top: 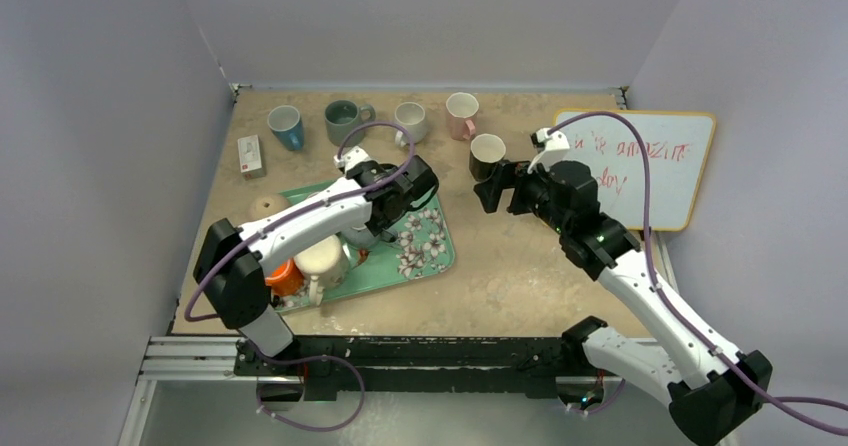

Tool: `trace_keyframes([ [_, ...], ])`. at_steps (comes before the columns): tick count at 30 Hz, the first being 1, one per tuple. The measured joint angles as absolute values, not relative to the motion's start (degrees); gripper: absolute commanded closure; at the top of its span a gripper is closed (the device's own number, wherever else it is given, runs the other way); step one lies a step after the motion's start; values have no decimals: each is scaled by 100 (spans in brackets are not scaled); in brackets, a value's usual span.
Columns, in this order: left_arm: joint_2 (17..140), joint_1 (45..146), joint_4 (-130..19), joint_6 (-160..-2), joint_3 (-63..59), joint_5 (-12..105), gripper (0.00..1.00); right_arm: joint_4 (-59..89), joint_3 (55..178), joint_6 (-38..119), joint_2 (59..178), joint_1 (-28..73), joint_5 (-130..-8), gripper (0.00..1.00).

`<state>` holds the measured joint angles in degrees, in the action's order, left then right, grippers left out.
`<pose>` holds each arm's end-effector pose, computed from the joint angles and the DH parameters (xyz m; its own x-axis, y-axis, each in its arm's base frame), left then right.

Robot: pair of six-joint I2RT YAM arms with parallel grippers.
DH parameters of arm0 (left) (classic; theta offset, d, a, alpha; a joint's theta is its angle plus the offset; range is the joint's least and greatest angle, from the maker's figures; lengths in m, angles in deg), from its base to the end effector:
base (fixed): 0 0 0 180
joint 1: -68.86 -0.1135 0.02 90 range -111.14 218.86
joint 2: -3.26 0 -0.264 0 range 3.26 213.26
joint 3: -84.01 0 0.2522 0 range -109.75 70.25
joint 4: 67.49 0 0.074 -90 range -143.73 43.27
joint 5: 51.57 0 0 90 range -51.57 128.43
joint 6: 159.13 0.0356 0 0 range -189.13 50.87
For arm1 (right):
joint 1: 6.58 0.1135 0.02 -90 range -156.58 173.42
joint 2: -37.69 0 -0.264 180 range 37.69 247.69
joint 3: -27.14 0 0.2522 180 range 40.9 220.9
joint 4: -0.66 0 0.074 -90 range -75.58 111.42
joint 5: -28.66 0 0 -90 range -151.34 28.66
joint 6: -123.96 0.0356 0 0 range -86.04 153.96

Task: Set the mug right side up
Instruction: Turn over the cup on the tray.

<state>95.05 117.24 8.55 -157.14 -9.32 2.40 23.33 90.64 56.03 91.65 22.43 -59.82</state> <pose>0.2201 -0.2162 0.2851 -0.5221 -0.6292 -0.5758 -0.6223 0.7427 -0.2474 0.1930 0.1059 0.3439 -0.3578 0.2311 -0.9048 -0.3537 0.8632 0.3603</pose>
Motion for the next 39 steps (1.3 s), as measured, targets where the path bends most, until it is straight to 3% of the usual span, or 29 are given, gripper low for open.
trace_keyframes([
  [10,10054,11641,1443,-16896,-1031,295,53,2385,9038,5596,8938,2243,-6008,1],
  [24,10753,11414,1441,-17119,-1107,1000,53,2682,9127,5509,8538,2243,-6087,1],
  [39,10956,11359,1270,-17467,-1075,1173,62,2881,9149,5382,8413,2243,-6087,1],
])
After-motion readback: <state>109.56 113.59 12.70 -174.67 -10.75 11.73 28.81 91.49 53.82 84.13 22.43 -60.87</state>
